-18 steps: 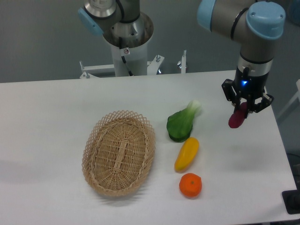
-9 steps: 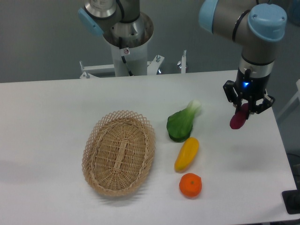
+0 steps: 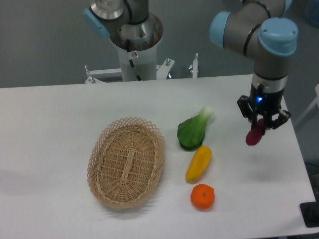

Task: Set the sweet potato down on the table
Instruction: 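Lower the held sweet potato toward the table beside the yellow pepper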

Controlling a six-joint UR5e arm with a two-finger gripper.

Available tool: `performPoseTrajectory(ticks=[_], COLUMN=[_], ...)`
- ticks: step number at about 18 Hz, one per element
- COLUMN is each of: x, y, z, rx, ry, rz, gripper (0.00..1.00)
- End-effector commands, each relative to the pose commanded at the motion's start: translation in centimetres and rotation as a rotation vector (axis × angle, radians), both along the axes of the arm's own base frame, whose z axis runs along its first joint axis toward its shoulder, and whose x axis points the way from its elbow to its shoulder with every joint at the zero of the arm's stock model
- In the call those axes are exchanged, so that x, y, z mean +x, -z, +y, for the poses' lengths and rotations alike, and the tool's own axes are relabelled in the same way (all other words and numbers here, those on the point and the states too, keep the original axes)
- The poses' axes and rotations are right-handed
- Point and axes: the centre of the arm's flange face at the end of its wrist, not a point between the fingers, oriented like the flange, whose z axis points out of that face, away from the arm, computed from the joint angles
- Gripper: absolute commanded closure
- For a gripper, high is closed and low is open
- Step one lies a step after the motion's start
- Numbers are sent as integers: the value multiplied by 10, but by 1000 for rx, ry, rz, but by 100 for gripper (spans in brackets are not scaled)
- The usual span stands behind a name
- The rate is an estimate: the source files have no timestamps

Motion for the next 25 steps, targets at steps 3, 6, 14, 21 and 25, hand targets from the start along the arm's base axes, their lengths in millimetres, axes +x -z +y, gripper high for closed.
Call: performPoseTrajectory(ticks=[3, 6, 14, 21, 25], x=[-3, -2, 8, 25, 26], y=[36, 69, 110, 128, 129], z=[22, 40, 63, 63, 63], rx=[9, -5, -55, -106, -109], ry=[22, 39, -93, -92, -88], rz=[14, 10, -5, -20, -22], gripper=[67, 67, 67, 66, 63])
